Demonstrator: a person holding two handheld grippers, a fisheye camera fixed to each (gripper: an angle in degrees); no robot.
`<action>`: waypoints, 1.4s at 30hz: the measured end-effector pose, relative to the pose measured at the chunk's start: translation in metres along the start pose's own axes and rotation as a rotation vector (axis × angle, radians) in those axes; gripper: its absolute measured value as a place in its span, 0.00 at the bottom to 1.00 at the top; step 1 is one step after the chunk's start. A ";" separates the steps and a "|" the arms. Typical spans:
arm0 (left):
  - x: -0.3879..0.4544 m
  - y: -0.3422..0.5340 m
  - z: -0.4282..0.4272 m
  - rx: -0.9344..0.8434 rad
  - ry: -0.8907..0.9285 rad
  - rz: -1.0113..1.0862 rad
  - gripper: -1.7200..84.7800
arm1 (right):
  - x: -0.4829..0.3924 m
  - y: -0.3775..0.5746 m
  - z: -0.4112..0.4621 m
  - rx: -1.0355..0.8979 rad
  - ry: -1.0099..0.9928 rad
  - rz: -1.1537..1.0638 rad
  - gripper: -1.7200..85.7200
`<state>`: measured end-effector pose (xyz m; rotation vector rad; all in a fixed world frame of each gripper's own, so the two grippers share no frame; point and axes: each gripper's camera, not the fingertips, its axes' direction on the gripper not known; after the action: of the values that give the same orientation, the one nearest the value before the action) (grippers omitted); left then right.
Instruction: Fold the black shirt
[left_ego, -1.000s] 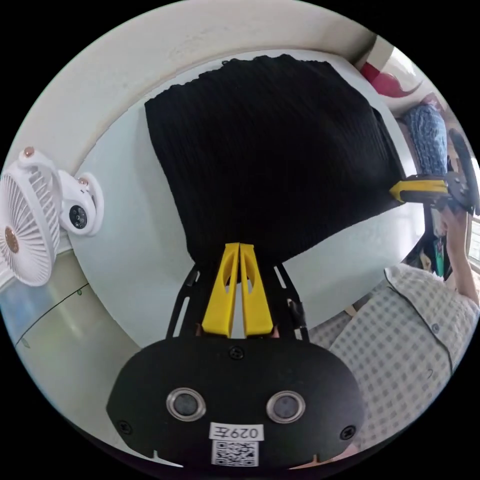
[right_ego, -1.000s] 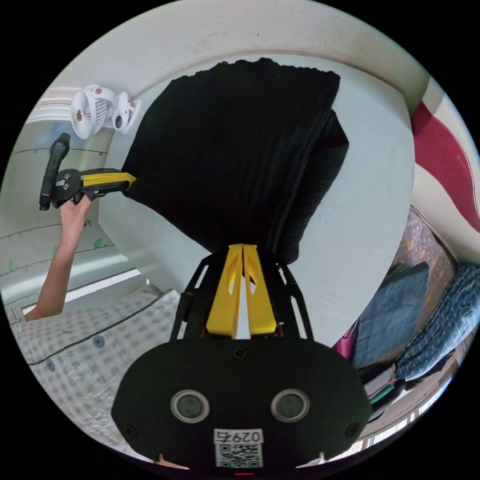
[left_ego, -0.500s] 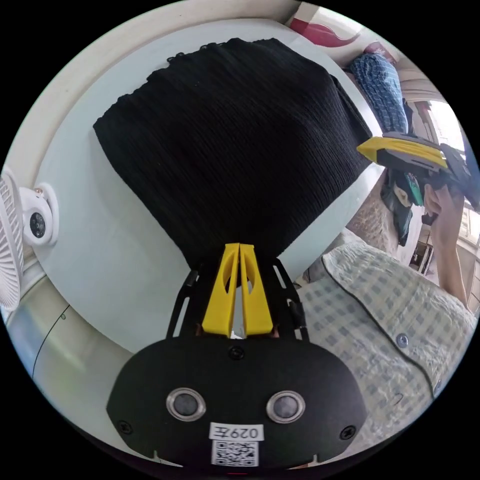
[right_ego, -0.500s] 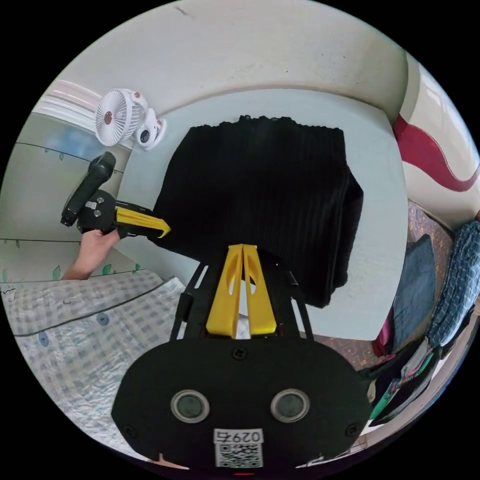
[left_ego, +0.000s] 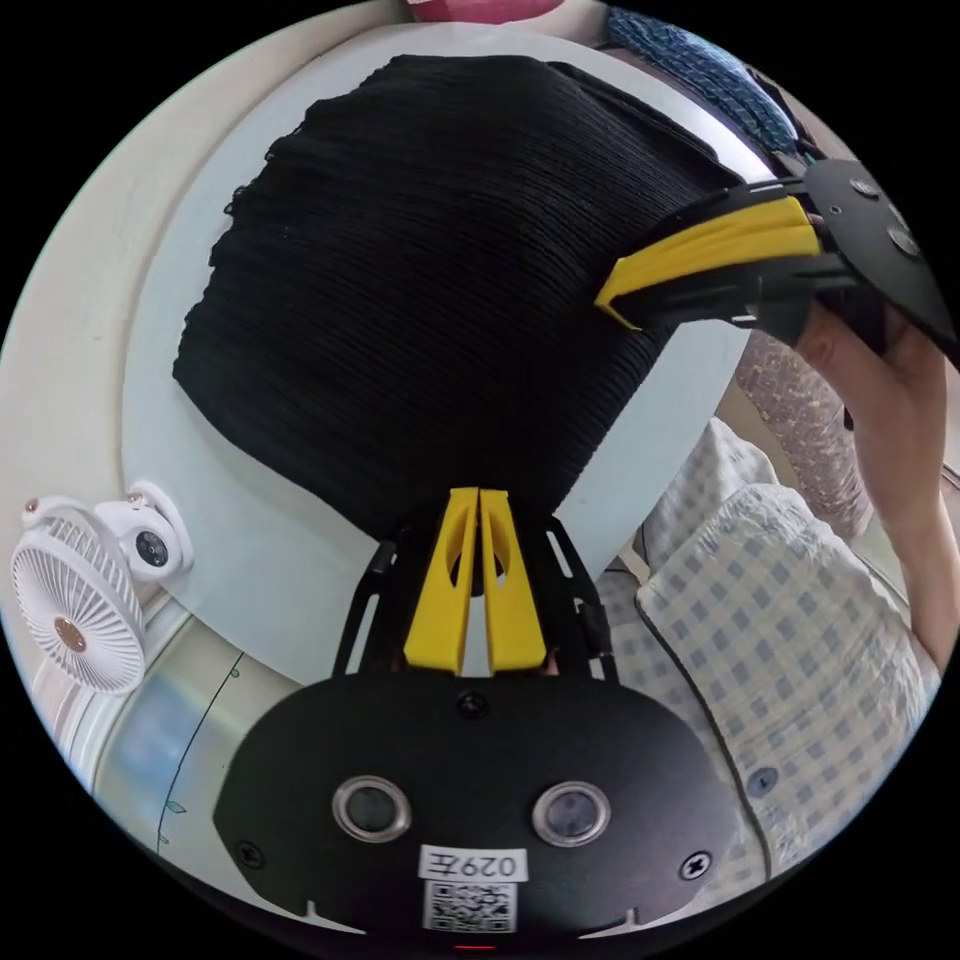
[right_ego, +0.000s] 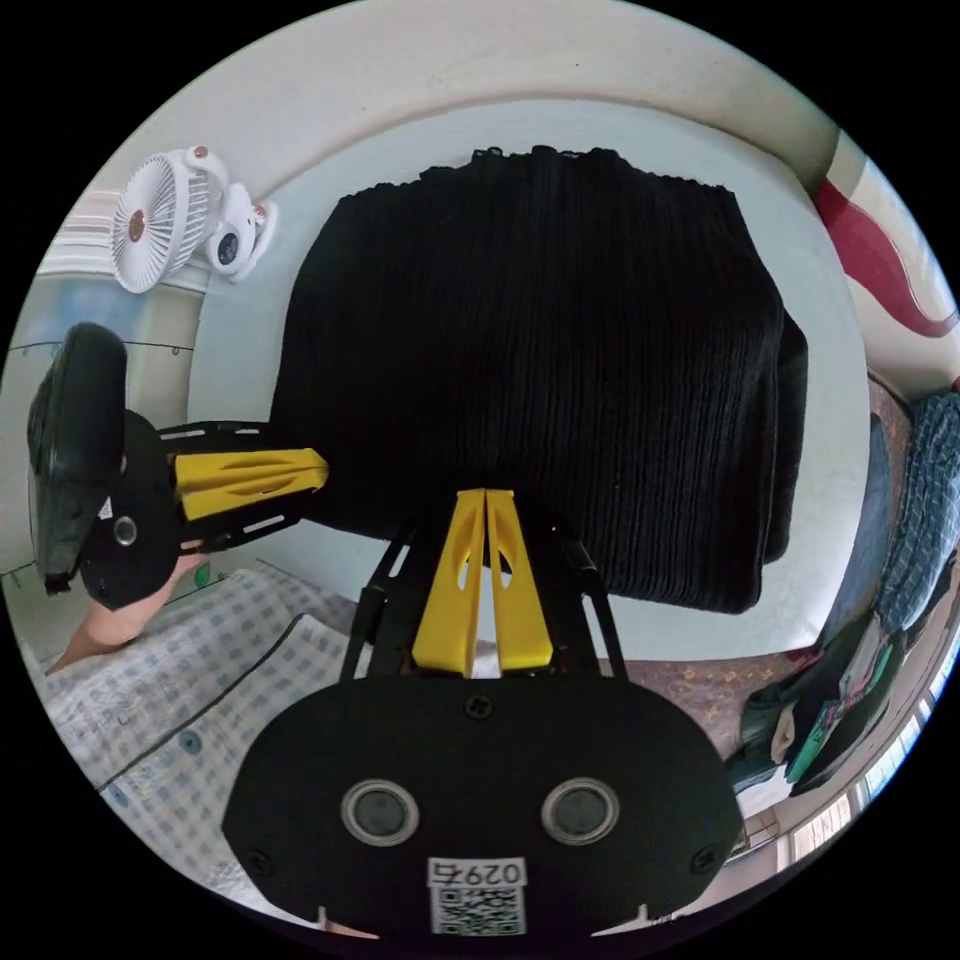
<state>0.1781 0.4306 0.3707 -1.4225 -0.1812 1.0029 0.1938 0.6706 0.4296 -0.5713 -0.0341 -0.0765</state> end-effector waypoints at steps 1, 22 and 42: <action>-0.002 -0.003 -0.001 0.005 0.027 -0.011 0.01 | -0.006 -0.003 0.001 -0.004 0.013 0.001 0.01; 0.027 -0.037 -0.010 0.012 -0.013 0.024 0.01 | -0.067 -0.038 0.018 -0.065 0.046 -0.018 0.01; 0.005 -0.038 -0.007 0.039 0.120 0.001 0.01 | -0.119 -0.058 0.034 -0.086 0.144 -0.022 0.01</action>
<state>0.2038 0.4350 0.3995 -1.4424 -0.0722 0.9147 0.0697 0.6481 0.4829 -0.6499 0.1030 -0.1403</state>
